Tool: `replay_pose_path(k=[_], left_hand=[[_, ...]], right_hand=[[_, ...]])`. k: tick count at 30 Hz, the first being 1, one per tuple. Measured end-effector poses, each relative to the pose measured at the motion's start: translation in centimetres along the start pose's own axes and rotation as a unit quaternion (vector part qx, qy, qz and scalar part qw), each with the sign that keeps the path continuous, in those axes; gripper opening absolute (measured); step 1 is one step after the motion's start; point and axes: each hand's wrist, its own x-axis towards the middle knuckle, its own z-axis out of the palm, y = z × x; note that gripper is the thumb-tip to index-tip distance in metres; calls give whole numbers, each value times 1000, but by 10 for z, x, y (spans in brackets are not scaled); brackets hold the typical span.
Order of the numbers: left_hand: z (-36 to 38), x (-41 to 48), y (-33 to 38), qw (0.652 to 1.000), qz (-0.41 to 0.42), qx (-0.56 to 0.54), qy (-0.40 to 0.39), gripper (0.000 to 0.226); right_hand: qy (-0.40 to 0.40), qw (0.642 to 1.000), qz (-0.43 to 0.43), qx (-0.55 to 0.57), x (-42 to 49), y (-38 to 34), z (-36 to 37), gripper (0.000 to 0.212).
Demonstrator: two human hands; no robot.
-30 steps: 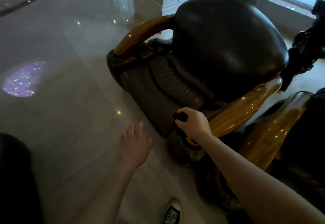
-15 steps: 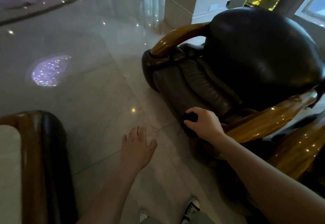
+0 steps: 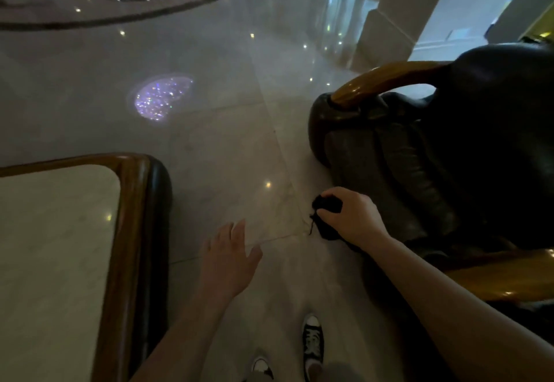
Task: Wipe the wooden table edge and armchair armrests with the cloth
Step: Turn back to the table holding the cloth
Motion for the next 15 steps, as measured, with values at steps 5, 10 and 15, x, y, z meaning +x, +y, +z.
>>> replay_pose_path(k=[5,10,15], left_hand=[[-1,-4,-19,997,-79,-11,-4,63],[-2,-12,-41,980,-193,-48,7,54],[7,-37,-69,961,-267,-67,32,65]], right_hand=[[-78,995,-62,5,37,-24,27,28],[-149,980,-133,-6,71,-49,64,22],[-227,954,-197,3,85,-81,95,21]])
